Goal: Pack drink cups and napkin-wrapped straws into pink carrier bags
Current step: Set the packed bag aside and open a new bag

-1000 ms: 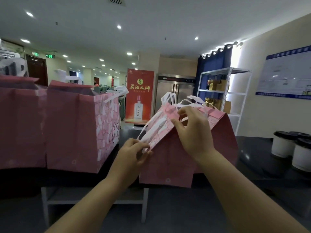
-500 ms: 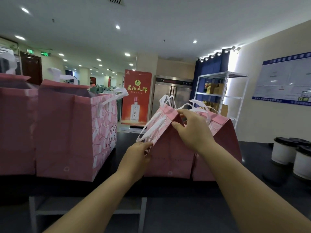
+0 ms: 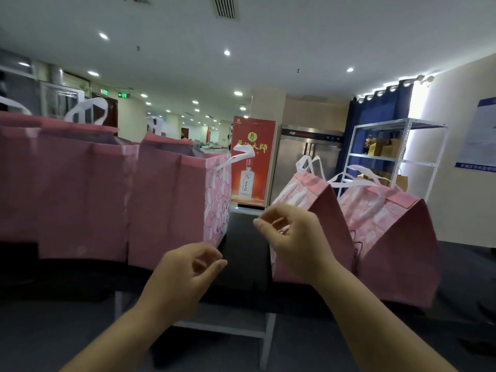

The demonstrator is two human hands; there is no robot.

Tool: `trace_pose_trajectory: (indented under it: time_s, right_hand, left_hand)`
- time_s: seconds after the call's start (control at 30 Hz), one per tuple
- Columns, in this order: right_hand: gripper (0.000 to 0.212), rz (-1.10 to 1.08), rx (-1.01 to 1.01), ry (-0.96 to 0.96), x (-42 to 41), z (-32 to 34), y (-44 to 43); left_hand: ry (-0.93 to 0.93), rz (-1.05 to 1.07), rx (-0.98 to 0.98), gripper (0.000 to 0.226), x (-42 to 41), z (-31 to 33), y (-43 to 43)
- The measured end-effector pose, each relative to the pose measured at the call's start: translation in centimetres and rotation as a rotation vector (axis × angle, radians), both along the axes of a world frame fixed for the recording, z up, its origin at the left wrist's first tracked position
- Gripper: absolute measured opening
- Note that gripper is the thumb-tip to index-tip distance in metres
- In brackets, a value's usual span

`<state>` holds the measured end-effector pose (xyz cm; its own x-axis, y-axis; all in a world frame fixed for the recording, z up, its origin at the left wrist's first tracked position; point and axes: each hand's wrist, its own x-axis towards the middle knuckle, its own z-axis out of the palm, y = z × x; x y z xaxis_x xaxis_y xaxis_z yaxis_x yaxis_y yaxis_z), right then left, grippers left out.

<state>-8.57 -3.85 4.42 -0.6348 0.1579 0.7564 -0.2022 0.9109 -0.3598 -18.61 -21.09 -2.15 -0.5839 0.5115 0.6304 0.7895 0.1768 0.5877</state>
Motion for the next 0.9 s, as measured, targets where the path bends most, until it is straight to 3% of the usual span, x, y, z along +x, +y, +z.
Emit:
trace_pose_trajectory:
  time_s: [0.13,0.37,0.47,0.63,0.8,0.9]
  right_hand:
    - [0.017,0.013,-0.014,-0.107,-3.7,-0.2,-2.3]
    - [0.065,-0.060,-0.181,-0.208,-9.1,2.0,-4.4]
    - [0.055,-0.106,-0.159,-0.214,-10.7,2.6,-4.3]
    - [0.007,-0.101,-0.192,-0.118,-10.7,2.6,-3.7]
    - [0.006,-0.084,-0.144,-0.018,-7.6,2.3,-3.2]
    - [0.006,-0.042,-0.154,0.018,-5.4,2.1,-3.0]
  left_hand:
    - [-0.018,0.122,0.020,0.010,-2.4,0.4,-3.8]
    - [0.025,0.256,0.086,0.008,-6.2,2.8,-7.0]
    - [0.035,0.287,0.118,0.006,-7.5,3.8,-6.8]
    - [0.074,0.355,0.167,0.024,-9.1,5.1,-5.4]
    - [0.039,0.413,0.248,0.046,-8.5,5.9,-4.0]
    - [0.035,0.356,0.238,0.040,-7.2,5.9,-3.4]
